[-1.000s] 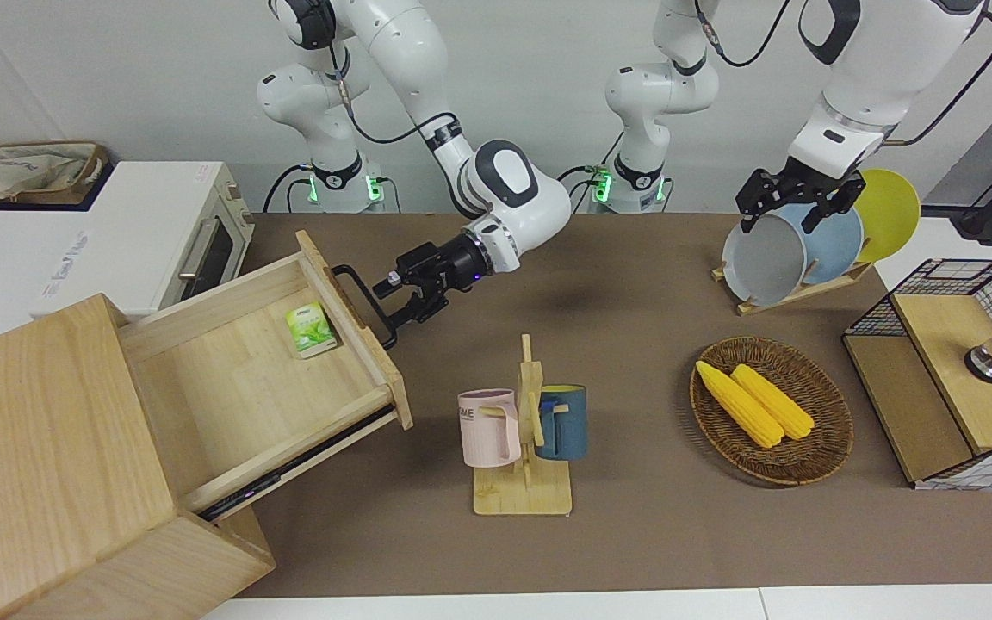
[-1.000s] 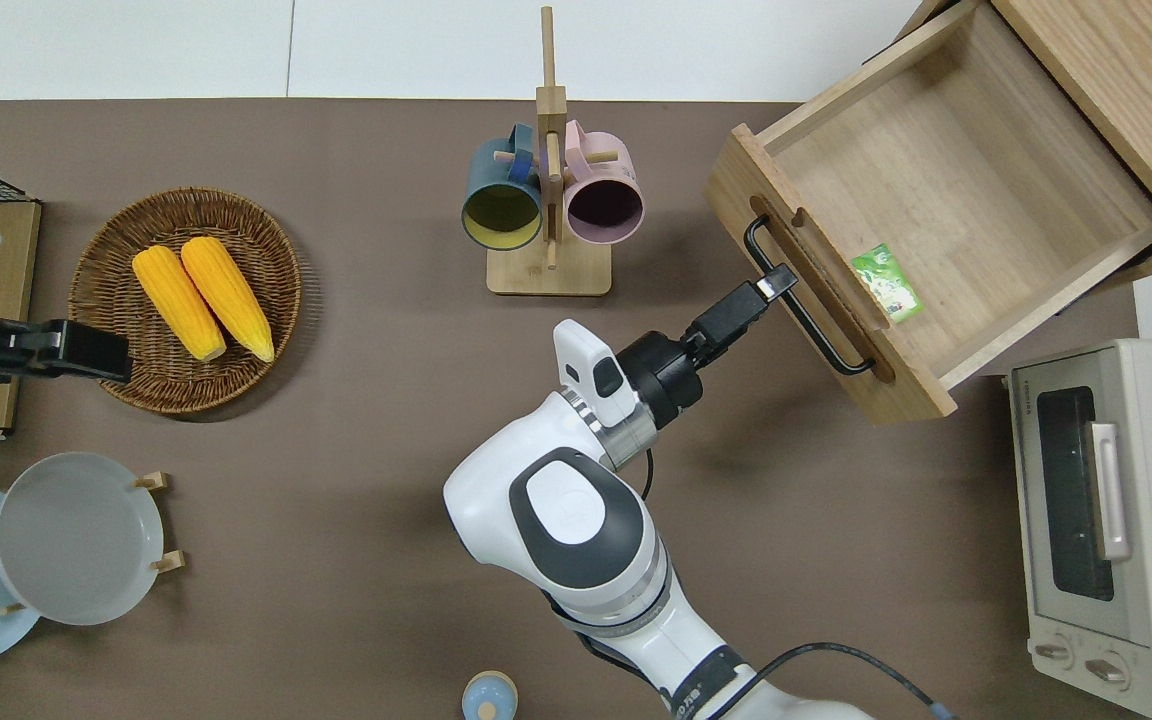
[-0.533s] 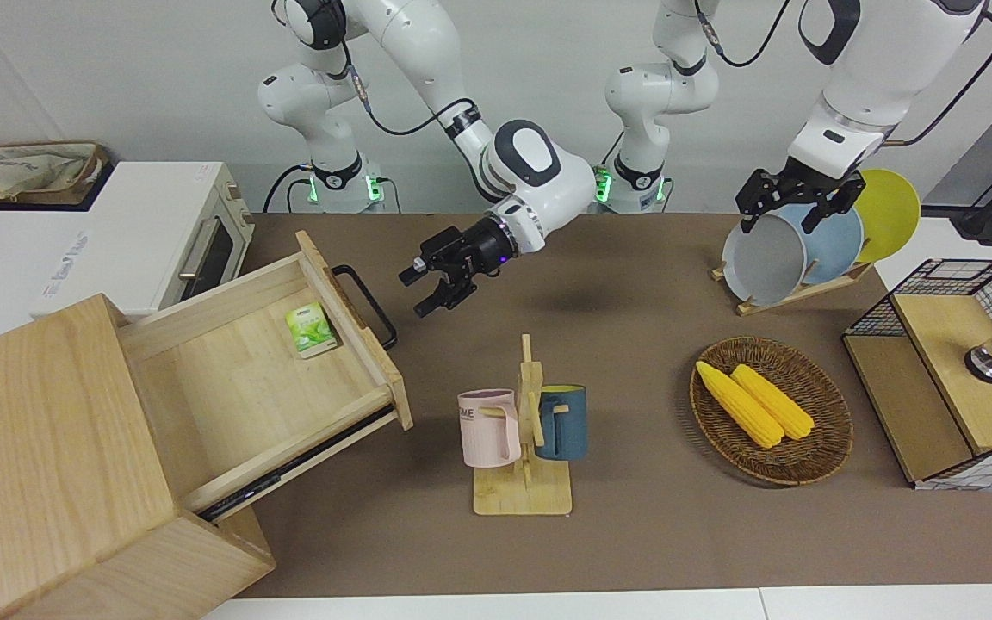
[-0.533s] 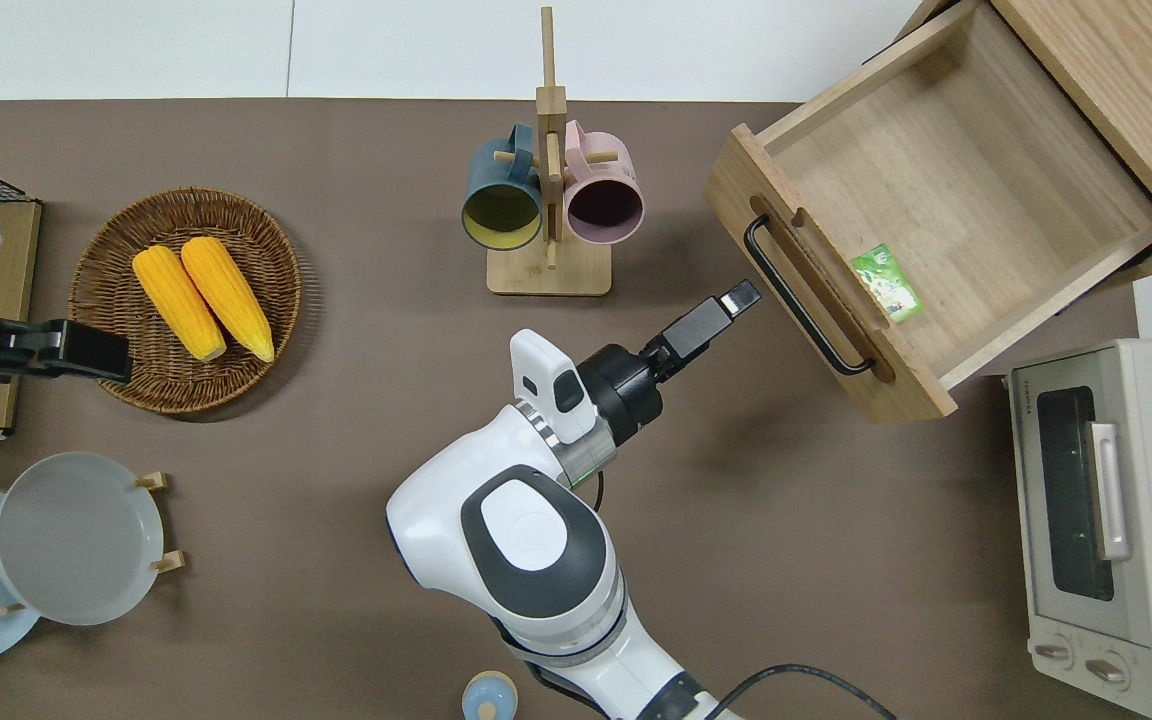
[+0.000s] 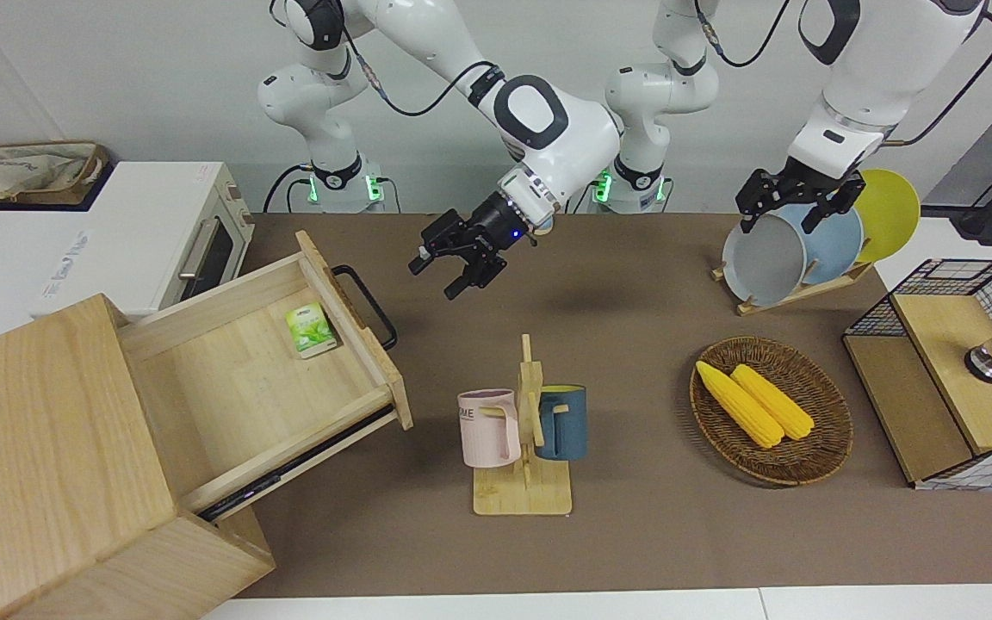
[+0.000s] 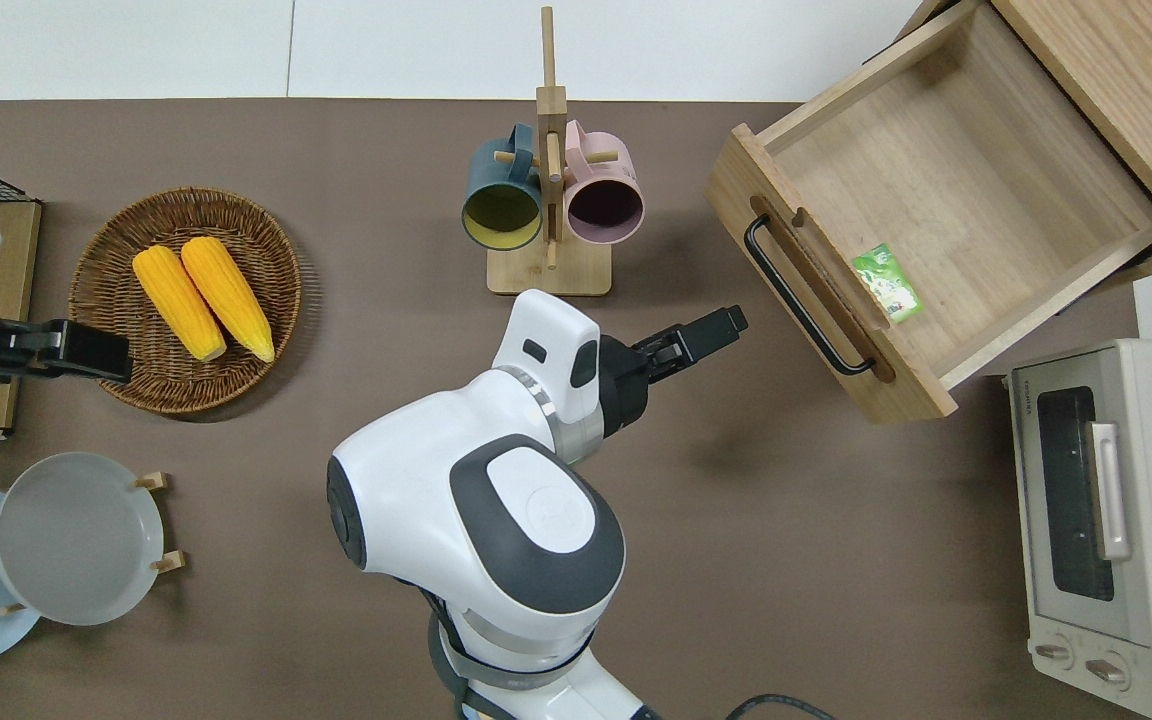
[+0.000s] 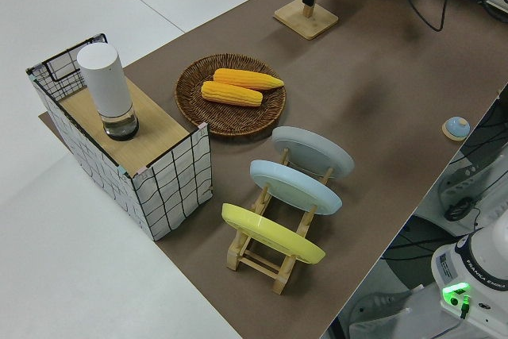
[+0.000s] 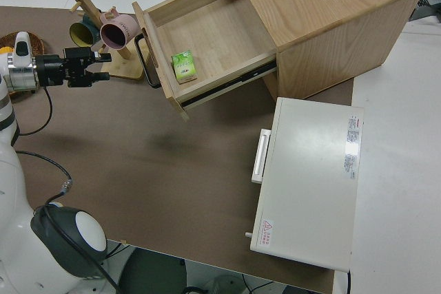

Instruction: Slide drawer open with right arm

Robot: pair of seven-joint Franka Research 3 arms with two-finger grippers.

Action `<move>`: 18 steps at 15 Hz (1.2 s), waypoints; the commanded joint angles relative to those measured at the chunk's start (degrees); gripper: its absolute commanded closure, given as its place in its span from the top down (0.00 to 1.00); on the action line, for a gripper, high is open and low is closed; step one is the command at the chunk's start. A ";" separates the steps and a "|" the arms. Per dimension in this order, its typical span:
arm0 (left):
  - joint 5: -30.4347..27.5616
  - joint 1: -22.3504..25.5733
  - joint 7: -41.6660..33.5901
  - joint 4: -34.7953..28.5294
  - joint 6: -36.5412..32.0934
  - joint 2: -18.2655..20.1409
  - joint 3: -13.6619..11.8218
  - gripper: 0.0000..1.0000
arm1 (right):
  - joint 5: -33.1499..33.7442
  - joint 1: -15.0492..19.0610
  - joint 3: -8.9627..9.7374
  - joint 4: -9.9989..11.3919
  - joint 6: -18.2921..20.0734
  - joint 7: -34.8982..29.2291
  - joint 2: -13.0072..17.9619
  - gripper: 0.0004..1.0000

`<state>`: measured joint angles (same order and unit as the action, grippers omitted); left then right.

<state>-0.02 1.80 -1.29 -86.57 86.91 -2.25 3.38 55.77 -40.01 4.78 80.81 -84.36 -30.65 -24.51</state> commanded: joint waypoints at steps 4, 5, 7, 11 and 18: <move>0.98 0.31 -0.56 1.49 -1.13 -0.65 0.40 0.99 | -19.52 7.39 0.49 -4.87 -0.18 1.56 5.78 0.98; 0.98 0.31 -0.56 1.40 -1.13 -0.65 0.40 1.00 | -23.30 8.79 0.41 -4.87 -1.06 1.56 7.18 0.98; 0.98 0.31 -0.56 1.49 -1.13 -0.65 0.40 0.99 | -29.28 11.69 0.49 -4.87 -1.42 1.65 9.65 0.98; 0.98 0.31 -0.56 1.40 -1.13 -0.65 0.40 0.99 | -39.48 18.10 0.49 -4.61 -1.51 5.15 14.13 0.98; 0.98 0.31 -0.56 1.49 -1.13 -0.65 0.40 0.99 | -48.90 29.01 0.49 -3.47 -1.59 13.76 18.36 0.98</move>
<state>-0.02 1.80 -1.29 -86.57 86.91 -2.25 3.38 10.04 -14.91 4.43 74.97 -84.61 -21.53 -8.05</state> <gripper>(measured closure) 0.004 0.013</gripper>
